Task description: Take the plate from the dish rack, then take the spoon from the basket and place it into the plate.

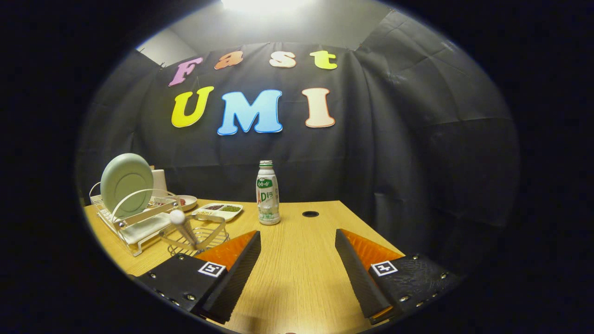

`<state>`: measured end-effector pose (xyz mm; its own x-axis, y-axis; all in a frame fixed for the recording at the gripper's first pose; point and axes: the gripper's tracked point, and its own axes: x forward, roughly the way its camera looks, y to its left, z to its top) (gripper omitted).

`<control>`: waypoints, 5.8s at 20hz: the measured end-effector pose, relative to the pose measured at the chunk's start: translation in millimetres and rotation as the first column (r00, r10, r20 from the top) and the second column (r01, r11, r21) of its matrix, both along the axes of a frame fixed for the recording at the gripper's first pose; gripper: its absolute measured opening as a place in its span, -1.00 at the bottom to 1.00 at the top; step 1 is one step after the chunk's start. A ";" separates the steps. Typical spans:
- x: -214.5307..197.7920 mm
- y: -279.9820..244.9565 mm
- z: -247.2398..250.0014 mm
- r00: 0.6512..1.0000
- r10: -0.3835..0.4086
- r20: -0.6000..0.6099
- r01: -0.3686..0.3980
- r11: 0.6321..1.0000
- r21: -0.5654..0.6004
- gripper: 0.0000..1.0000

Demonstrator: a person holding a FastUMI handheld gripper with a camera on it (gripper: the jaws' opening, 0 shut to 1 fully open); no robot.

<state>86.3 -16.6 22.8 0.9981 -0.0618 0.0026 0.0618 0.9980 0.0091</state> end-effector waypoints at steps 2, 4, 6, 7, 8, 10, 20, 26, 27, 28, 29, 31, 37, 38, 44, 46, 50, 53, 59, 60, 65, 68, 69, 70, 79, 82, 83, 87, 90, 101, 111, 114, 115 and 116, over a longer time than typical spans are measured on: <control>5.9 -9.8 19.1 0.999 -0.036 0.003 0.036 0.999 -0.006 0.96; -3.3 -19.4 40.4 0.996 -0.084 0.000 0.084 0.996 -0.014 0.97; -24.9 -26.9 63.6 0.990 -0.142 0.009 0.142 0.990 -0.020 0.96; -38.5 -28.3 73.3 0.985 -0.171 0.004 0.171 0.985 -0.021 0.96; -52.7 -27.4 80.5 0.981 -0.196 -0.002 0.196 0.980 -0.026 0.96; -81.9 -19.8 93.0 0.973 -0.232 -0.022 0.231 0.972 -0.040 0.96; -131.7 133.4 156.2 0.987 -0.153 -0.053 0.150 0.987 -0.066 0.96; -97.1 249.5 161.2 0.997 -0.019 -0.068 0.020 1.000 0.014 0.96; -89.0 268.0 160.5 0.997 0.008 -0.078 -0.006 1.000 0.022 0.96; -80.3 284.3 158.2 0.996 0.035 -0.088 -0.032 0.999 0.031 0.96; -71.4 300.2 155.2 0.993 0.060 -0.101 -0.057 0.998 0.039 0.96; -54.5 329.0 149.6 0.987 0.103 -0.122 -0.096 0.993 0.064 0.96; -4.8 376.8 114.5 0.963 0.155 -0.222 -0.127 0.983 0.135 0.97; 2.2 379.5 105.9 0.957 0.156 -0.244 -0.121 0.981 0.152 0.96; 34.7 393.0 67.0 0.921 0.176 -0.348 -0.104 0.971 0.215 0.87; 40.5 398.1 56.2 0.904 0.197 -0.379 -0.112 0.965 0.236 0.81; 47.0 406.8 38.6 0.874 0.225 -0.430 -0.117 0.958 0.262 0.32; 49.4 406.0 32.0 0.861 0.217 -0.459 -0.099 0.959 0.266 -0.09; 49.3 395.0 26.6 0.844 0.092 -0.528 0.012 0.982 0.191 -0.34; 43.3 390.2 31.1 0.841 0.052 -0.538 0.037 0.988 0.153 -0.34; 49.4 385.0 49.6 0.849 -0.093 -0.520 0.120 0.993 0.017 -0.50; 45.6 385.3 66.1 0.840 -0.186 -0.509 0.151 0.982 -0.110 -0.50; 43.8 384.8 74.8 0.841 -0.213 -0.497 0.163 0.976 -0.142 -0.50; 41.2 384.7 81.2 0.842 -0.236 -0.485 0.177 0.970 -0.166 -0.49; -19.7 385.0 129.0 0.873 -0.260 -0.413 0.176 0.957 -0.231 -0.50; -56.9 378.3 132.6 0.881 -0.248 -0.403 0.155 0.956 -0.251 -0.50; -68.2 376.5 130.5 0.881 -0.244 -0.405 0.148 0.956 -0.252 -0.50; -118.1 366.9 108.1 0.871 -0.209 -0.445 0.128 0.970 -0.206 -0.50; -143.0 360.8 83.0 0.856 -0.174 -0.486 0.094 0.978 -0.184 -0.50; -188.3 377.3 -16.3 0.755 0.055 -0.654 0.051 0.989 0.142 -0.49; -187.7 417.6 -64.3 0.677 0.318 -0.664 0.159 0.817 0.554 -0.49; -189.1 423.8 -74.7 0.666 0.364 -0.651 0.187 0.764 0.618 -0.47; -188.6 424.5 -77.3 0.664 0.373 -0.648 0.189 0.755 0.629 -0.46; -188.2 425.7 -78.9 0.664 0.378 -0.645 0.190 0.749 0.635 -0.45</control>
<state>-102.0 409.1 -56.0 0.6531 0.3297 -0.6817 0.2371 0.7659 0.5976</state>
